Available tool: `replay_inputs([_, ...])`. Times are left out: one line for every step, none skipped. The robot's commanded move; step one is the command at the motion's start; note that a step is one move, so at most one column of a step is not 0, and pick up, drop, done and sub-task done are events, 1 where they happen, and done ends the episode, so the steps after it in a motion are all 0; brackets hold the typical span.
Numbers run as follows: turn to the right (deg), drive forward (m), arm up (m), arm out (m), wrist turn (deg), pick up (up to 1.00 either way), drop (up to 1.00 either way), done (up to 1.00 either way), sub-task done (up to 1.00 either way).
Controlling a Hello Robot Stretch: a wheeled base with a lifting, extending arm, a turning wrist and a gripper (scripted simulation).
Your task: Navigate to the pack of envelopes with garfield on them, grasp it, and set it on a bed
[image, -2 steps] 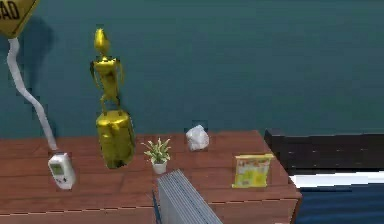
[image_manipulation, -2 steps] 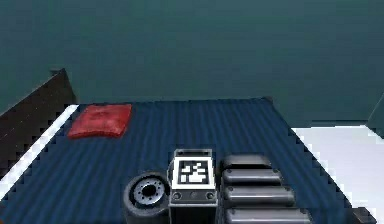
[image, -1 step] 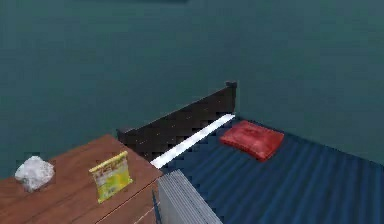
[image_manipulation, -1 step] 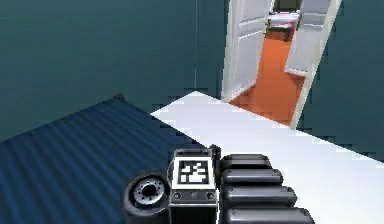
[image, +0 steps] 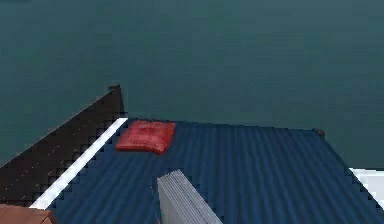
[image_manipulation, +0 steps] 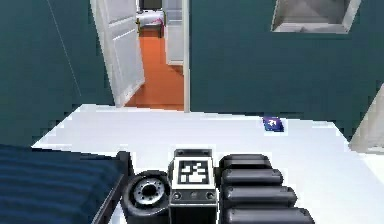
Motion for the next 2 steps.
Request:
replay_inputs([-45.0,0.0,0.0,0.0,0.0,0.0,0.0,0.0,0.0])
replay_inputs([-45.0,0.0,0.0,0.0,0.0,0.0,0.0,0.0,0.0])
